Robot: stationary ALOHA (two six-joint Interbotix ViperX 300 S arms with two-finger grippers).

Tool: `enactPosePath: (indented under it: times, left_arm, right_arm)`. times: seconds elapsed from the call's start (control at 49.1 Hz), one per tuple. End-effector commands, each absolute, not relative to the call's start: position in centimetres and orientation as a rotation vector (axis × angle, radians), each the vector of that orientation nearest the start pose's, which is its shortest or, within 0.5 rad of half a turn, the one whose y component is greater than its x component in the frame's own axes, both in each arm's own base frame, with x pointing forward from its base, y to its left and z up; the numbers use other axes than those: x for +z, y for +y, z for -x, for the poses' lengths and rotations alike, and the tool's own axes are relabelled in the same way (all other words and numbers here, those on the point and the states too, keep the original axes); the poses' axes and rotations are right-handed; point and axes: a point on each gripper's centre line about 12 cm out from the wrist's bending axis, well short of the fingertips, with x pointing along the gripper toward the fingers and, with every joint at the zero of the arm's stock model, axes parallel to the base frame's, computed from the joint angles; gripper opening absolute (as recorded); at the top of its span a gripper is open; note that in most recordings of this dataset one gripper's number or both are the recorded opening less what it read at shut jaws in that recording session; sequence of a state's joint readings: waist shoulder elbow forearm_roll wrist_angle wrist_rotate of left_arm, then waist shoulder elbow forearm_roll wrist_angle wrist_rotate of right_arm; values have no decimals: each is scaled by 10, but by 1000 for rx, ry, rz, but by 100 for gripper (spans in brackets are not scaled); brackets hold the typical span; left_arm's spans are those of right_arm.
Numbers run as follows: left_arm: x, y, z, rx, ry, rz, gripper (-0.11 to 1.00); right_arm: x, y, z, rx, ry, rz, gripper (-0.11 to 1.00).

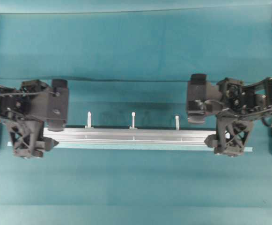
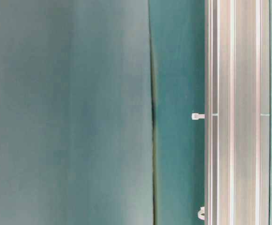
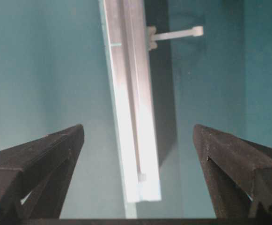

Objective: Lift the large metal rail with both hands.
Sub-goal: 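Close both grippers around the silver rail near its ends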

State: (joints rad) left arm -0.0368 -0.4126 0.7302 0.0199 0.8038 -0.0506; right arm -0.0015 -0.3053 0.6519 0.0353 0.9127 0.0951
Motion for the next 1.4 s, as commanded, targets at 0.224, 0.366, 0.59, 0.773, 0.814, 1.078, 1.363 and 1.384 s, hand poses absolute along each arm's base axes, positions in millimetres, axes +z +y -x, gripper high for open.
enactPosePath:
  times: [0.224,0.366,0.59,0.773,0.814,1.078,1.363,1.384]
  left_arm:
    - [185,-8,-289,4,1159,6,96]
    - [165,-9,-298,6,1170,9,96]
    - [140,-3,-306,17,1210,11,96]
    - [131,3,-307,32,1204,23,96]
    - [128,3,-307,33,1202,24,96]
    - [110,4,-310,33,1199,25,96]
    - [110,4,-313,33,1188,25,96]
    - [110,4,-313,33,1187,25,96]
  right_arm:
    - [175,7,-297,-40,1312,-104,97]
    - [162,9,-299,-37,1333,-100,97]
    - [149,13,-303,-26,1334,-90,97]
    - [133,14,-301,-24,1359,-85,97]
    - [129,14,-300,-25,1360,-83,97]
    - [107,13,-302,-32,1331,-84,97]
    - [101,12,-303,-32,1329,-70,95]
    - [101,12,-304,-33,1329,-71,95]
